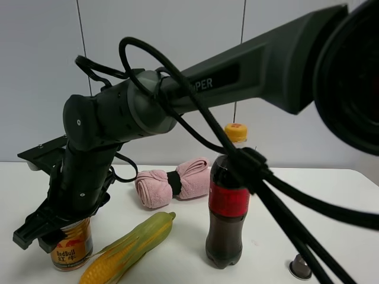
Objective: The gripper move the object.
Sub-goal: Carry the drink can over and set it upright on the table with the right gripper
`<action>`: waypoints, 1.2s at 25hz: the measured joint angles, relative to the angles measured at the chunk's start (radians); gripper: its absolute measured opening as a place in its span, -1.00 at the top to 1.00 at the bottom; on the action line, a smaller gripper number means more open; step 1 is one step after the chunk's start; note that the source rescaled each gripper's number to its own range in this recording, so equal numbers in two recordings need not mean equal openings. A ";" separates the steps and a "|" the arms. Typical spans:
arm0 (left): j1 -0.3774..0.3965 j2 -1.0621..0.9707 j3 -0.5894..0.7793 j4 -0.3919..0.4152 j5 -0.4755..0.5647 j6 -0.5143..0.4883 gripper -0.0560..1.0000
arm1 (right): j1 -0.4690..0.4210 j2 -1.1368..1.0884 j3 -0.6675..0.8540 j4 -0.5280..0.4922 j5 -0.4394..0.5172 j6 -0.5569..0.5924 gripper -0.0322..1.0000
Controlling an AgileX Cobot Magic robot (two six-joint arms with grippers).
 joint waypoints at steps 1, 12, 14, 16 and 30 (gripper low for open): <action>0.000 0.000 0.000 0.000 0.000 0.000 -1.00 | 0.000 0.002 0.000 0.000 -0.001 0.000 0.92; 0.000 0.000 0.000 0.000 0.000 0.000 -1.00 | 0.000 0.003 0.000 0.000 -0.048 0.000 0.92; 0.000 0.000 0.000 0.000 0.000 0.000 -1.00 | 0.000 0.006 0.000 -0.001 -0.049 0.000 0.92; 0.000 0.000 0.000 0.000 0.000 0.000 -1.00 | 0.000 0.014 0.000 -0.001 -0.051 0.000 0.92; 0.000 0.000 0.000 0.000 0.000 0.000 -1.00 | 0.000 0.016 0.000 -0.007 -0.060 0.000 0.56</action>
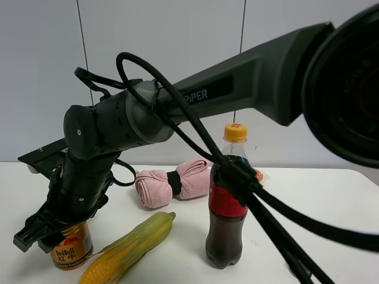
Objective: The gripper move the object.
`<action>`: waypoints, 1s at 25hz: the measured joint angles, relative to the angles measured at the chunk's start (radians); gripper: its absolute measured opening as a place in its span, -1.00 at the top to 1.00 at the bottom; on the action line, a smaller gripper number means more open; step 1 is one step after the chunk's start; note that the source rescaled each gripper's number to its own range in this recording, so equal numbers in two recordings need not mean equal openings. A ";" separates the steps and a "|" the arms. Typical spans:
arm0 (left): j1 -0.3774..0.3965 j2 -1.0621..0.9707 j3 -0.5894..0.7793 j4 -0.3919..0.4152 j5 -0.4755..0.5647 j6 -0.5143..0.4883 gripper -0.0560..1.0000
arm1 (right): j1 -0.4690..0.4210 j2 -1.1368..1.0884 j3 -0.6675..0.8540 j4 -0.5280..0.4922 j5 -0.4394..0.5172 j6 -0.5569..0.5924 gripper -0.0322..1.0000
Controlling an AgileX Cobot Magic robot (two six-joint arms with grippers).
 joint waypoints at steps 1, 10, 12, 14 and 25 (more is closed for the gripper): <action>0.000 0.000 0.000 0.000 0.000 0.000 -1.00 | 0.000 -0.003 0.000 -0.001 -0.013 0.000 0.15; 0.000 0.000 0.000 0.000 0.000 0.000 -1.00 | 0.000 -0.077 -0.003 -0.003 -0.024 0.003 -0.97; 0.000 0.000 0.000 0.000 0.000 0.000 -1.00 | 0.000 -0.123 -0.003 -0.008 -0.004 0.003 -0.98; 0.000 0.000 0.000 0.000 0.000 0.000 -1.00 | 0.000 -0.186 -0.003 -0.014 0.012 0.003 -0.98; 0.000 0.000 0.000 0.000 0.000 0.000 -1.00 | 0.000 -0.610 -0.004 -0.219 0.011 0.093 -0.98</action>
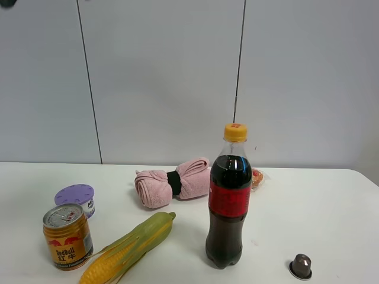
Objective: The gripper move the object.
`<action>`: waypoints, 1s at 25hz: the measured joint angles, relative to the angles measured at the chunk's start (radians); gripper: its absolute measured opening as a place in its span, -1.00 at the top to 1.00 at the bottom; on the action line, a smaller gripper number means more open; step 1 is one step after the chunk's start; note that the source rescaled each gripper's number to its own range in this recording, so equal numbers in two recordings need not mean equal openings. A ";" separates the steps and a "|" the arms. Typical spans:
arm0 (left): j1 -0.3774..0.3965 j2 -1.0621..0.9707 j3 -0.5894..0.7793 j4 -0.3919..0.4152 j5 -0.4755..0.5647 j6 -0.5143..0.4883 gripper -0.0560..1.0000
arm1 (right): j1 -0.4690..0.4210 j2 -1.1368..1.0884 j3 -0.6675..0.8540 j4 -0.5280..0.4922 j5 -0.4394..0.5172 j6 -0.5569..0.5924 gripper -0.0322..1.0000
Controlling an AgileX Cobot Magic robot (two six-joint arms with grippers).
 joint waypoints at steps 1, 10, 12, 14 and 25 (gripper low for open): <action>0.000 0.000 0.000 0.000 0.000 0.000 -1.00 | 0.000 -0.030 0.000 -0.045 0.011 0.028 -0.98; 0.000 0.000 0.000 0.000 0.000 0.000 -1.00 | 0.000 -0.220 0.000 -0.632 0.239 0.356 -0.98; 0.000 0.000 0.000 0.000 0.000 0.000 -1.00 | 0.000 -0.246 0.000 -0.740 0.312 0.437 -0.98; 0.000 0.000 0.000 0.000 0.000 0.000 -1.00 | 0.000 -0.264 0.000 -0.807 0.381 0.477 -0.98; 0.000 0.000 0.000 0.000 0.000 0.000 -1.00 | 0.000 -0.304 0.000 -0.870 0.582 0.418 -0.98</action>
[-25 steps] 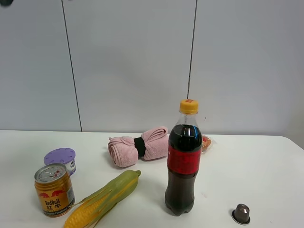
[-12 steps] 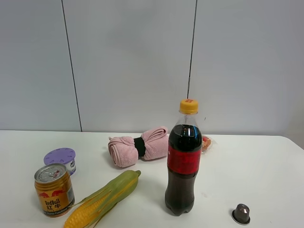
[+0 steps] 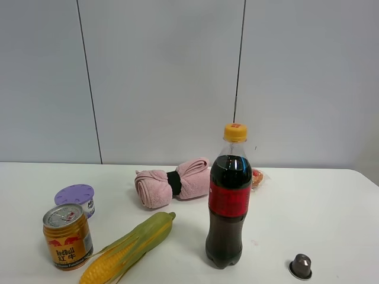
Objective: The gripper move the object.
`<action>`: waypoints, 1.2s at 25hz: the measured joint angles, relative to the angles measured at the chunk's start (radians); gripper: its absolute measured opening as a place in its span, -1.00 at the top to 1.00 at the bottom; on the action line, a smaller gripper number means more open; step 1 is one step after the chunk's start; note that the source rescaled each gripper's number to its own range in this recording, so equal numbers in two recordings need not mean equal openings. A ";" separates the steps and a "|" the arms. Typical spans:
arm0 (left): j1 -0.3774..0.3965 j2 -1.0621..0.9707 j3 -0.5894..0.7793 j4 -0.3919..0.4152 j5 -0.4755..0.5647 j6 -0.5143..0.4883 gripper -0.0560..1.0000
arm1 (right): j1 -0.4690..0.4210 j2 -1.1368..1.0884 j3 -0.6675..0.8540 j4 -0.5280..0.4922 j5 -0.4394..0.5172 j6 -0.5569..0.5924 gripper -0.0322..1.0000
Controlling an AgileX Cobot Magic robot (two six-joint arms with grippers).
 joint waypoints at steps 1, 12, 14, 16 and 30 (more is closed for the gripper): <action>0.000 0.000 0.000 0.000 0.000 0.000 -1.00 | 0.000 -0.004 0.000 -0.005 0.000 -0.006 -0.98; 0.000 0.000 0.000 0.000 0.000 0.000 -1.00 | -0.219 -0.161 -0.001 0.113 -0.087 -0.035 -0.98; 0.000 0.000 0.000 0.000 0.000 0.000 -1.00 | -0.296 -0.183 -0.001 0.172 -0.114 -0.061 -0.98; 0.000 0.000 0.000 0.000 0.000 0.000 -1.00 | -0.377 -0.204 -0.001 0.254 -0.130 -0.095 -0.99; 0.000 0.000 0.000 0.000 0.000 0.000 -1.00 | -0.954 -0.307 -0.001 0.893 -0.048 -0.341 -0.99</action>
